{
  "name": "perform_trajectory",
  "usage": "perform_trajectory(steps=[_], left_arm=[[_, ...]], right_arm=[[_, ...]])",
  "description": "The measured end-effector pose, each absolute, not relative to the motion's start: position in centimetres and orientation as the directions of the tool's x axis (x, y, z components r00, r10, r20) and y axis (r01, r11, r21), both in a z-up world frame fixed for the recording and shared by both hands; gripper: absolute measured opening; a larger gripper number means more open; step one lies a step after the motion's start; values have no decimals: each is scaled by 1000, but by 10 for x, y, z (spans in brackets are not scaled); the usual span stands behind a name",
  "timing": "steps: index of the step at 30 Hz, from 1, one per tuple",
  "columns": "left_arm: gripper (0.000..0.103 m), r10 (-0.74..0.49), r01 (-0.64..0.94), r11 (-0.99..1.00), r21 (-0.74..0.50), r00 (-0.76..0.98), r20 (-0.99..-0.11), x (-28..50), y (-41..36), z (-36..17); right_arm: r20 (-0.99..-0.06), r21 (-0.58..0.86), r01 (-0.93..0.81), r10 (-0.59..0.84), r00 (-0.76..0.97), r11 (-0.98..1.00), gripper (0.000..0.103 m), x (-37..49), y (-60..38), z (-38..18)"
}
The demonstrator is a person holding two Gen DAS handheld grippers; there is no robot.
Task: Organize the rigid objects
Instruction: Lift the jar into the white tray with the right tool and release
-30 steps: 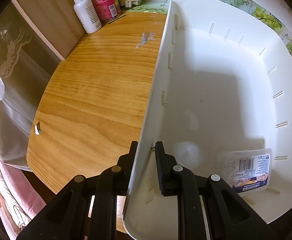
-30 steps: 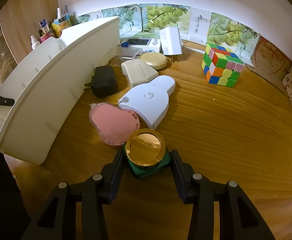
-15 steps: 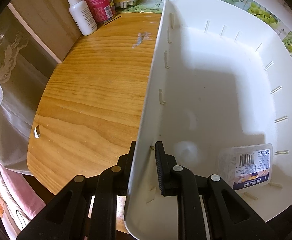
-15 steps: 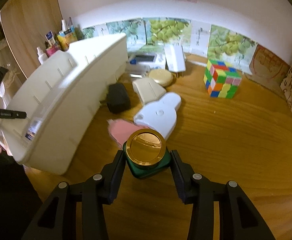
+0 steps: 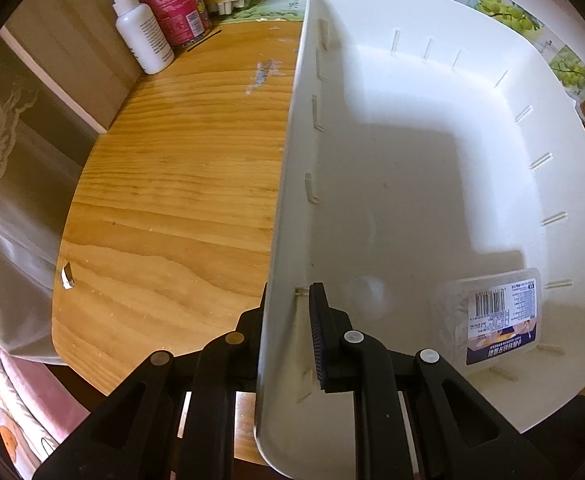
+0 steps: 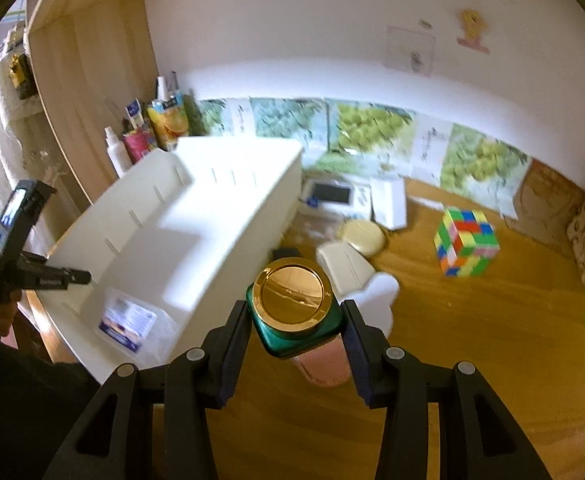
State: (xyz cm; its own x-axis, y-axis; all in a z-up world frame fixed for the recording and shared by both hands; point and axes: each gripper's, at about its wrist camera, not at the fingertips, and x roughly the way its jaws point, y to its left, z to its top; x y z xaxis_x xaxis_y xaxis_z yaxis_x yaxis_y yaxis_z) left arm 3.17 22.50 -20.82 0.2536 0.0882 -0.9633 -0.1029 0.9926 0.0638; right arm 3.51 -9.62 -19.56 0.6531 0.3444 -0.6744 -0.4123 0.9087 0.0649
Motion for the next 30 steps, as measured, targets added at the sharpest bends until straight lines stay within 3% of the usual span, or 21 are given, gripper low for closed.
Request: perform_trajectory(steps=[17,30], left_arm=[[16,73,5,997,77,247,-966,36,225,-201],[12,87,25,995,96,235,-968,30,224,-203]], right_arm=[[-627,43,-560,459,630,827,46,47,-15,-161],[-641,27,-677,532,553,736,46,41,39,-160]])
